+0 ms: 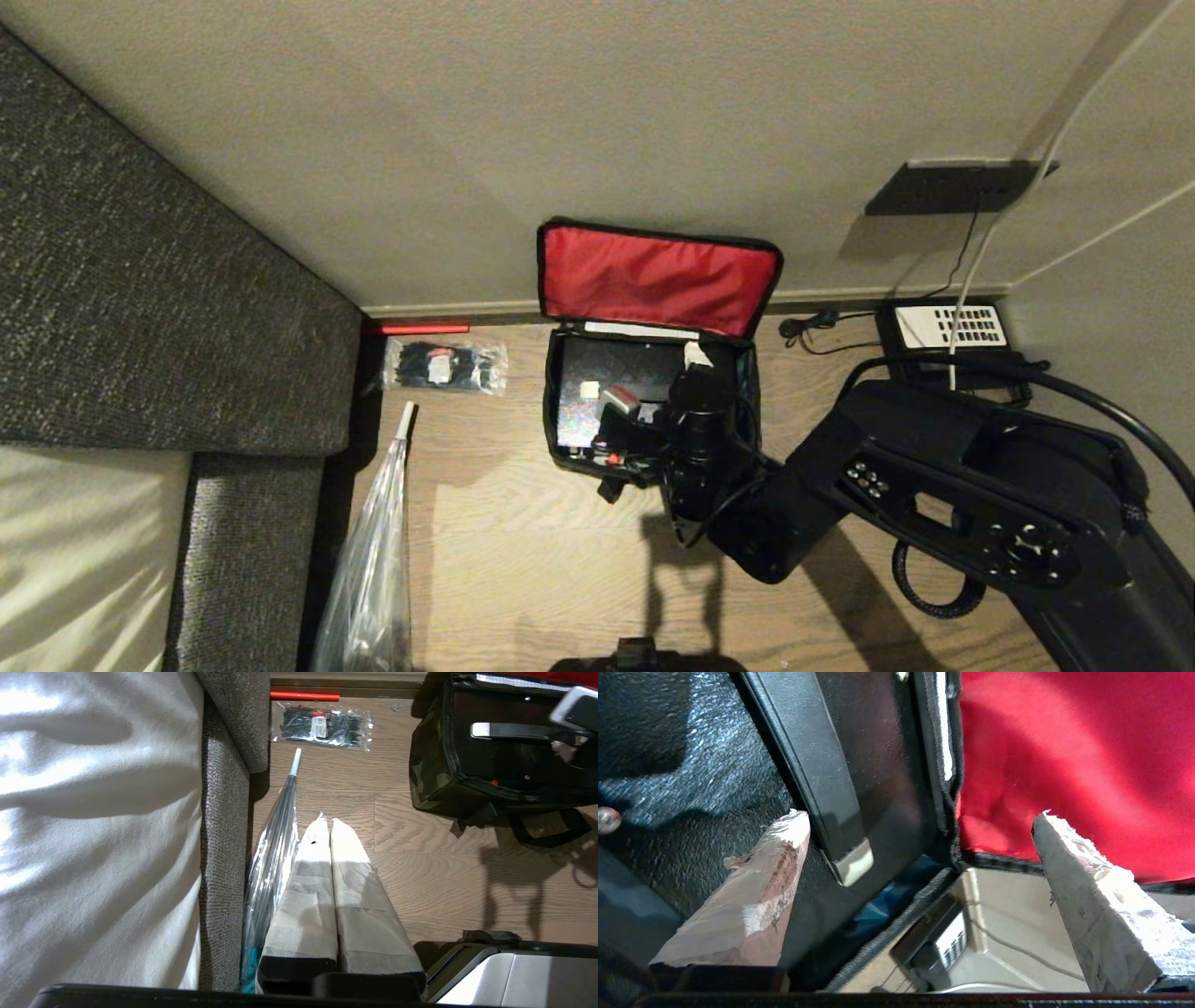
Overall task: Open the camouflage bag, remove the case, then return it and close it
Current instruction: Grip the handle
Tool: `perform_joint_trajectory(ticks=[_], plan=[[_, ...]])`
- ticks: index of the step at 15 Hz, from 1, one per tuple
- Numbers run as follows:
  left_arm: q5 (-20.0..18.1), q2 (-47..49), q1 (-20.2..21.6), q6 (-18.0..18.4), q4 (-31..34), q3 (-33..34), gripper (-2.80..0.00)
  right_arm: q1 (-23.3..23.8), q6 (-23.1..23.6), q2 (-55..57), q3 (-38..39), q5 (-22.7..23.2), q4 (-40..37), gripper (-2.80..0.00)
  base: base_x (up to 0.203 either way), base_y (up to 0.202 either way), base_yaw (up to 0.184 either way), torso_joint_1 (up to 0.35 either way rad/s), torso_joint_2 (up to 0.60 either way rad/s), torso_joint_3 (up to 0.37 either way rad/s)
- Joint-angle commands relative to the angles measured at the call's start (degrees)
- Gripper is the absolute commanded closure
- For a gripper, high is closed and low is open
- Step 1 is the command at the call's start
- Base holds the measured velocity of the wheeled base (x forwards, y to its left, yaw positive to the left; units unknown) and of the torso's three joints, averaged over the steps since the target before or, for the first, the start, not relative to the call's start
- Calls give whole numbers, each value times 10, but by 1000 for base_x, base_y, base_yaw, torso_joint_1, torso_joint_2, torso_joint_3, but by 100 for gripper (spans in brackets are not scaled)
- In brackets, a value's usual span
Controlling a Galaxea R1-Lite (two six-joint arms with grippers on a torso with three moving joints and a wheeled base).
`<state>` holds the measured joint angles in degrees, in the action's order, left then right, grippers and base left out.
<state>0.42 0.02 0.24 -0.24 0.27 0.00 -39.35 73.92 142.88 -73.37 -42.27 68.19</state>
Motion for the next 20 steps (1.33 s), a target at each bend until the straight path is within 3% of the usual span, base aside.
perform_joint_trajectory(ticks=[1,7,14,20], plan=[[0,-1,0,0,0,2,0,-1,-8,27,-34,-6,5,-280,0,0,0,0,0,0],[0,-1,0,0,0,2,0,-14,46,66,-44,-3,98,-280,0,0,0,0,0,0],[0,-1,0,0,0,2,0,-14,64,85,-41,-3,100,-280,0,0,0,0,0,0],[0,-1,0,0,0,2,0,-13,108,82,-69,-1,100,-280,0,0,0,0,0,0]])
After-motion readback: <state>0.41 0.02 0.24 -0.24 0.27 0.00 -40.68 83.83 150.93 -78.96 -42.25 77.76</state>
